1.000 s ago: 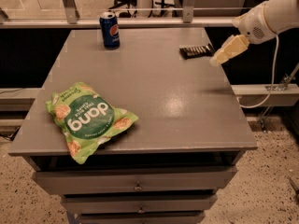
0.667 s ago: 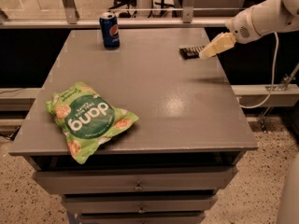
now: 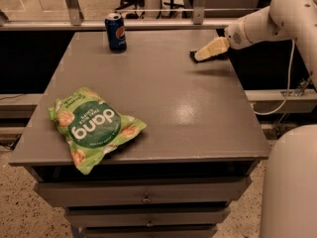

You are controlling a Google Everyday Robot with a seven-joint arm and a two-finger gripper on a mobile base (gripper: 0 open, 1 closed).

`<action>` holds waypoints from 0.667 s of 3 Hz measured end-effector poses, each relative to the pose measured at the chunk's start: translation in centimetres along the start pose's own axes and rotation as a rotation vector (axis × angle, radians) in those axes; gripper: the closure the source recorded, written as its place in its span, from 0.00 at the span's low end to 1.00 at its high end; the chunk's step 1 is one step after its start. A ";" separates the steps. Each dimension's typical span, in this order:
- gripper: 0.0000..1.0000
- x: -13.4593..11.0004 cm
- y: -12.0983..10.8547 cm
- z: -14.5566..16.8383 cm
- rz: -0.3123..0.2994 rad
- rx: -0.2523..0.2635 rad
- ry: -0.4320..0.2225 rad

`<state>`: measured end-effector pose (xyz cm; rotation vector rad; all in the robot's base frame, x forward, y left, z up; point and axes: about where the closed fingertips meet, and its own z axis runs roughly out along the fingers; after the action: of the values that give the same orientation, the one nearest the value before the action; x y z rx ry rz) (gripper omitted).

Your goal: Move rxbar chocolate near green rice chip bag

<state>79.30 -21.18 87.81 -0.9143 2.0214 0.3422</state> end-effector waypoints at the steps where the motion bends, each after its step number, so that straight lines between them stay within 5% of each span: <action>1: 0.00 0.5 -0.3 2.4 0.008 -0.010 0.022; 2: 0.00 1.3 -0.6 3.8 0.008 -0.017 0.052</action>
Offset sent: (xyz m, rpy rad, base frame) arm 0.0350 0.0027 -0.0389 -0.0540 0.0700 -0.0004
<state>81.55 -20.14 84.64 -0.9353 2.0731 0.3436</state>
